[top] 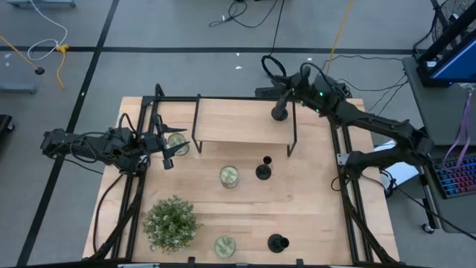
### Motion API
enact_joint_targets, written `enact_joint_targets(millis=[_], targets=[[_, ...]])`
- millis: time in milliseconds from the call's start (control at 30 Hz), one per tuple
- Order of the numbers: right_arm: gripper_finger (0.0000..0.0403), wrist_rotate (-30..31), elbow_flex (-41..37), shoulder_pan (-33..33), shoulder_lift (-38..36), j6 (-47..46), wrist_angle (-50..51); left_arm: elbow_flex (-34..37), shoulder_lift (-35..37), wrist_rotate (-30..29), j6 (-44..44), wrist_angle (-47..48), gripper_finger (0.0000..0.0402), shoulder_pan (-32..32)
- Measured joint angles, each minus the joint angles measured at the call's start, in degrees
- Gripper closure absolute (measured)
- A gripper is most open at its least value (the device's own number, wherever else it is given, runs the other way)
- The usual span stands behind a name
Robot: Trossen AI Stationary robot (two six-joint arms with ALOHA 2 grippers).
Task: Pick & Place candle stick holders
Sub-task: Put the right black candle holder on the shelf, then put the top black candle holder on the shelf
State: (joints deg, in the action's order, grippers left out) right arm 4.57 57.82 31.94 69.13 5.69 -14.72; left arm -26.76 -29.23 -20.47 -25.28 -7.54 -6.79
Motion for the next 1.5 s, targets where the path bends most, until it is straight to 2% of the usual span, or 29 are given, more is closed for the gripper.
enact_joint_targets(millis=[433,800,1033,1267,1500], targets=[[0.0313,0.07,-0.02,4.39,2.88,-0.48,0.43,0.00,-0.02,-0.03,1.19,3.05,0.0204,0.02],[0.0306,0.00,0.02,4.49,4.15,-0.69,-0.65,0.00,-0.01,-0.02,3.31,3.05,0.0204,0.00],[0.0267,-0.13,0.01,4.38,3.77,1.25,-0.28,0.00,-0.02,-0.02,3.28,3.05,0.0204,0.02],[0.0199,-0.41,-0.07,4.36,0.81,2.54,-0.40,0.00,-0.02,-0.04,3.28,3.05,0.0204,0.00],[0.0141,-5.51,-0.07,4.05,-3.58,4.27,-0.41,0.00,-0.02,-0.04,3.97,3.05,0.0204,0.00]])
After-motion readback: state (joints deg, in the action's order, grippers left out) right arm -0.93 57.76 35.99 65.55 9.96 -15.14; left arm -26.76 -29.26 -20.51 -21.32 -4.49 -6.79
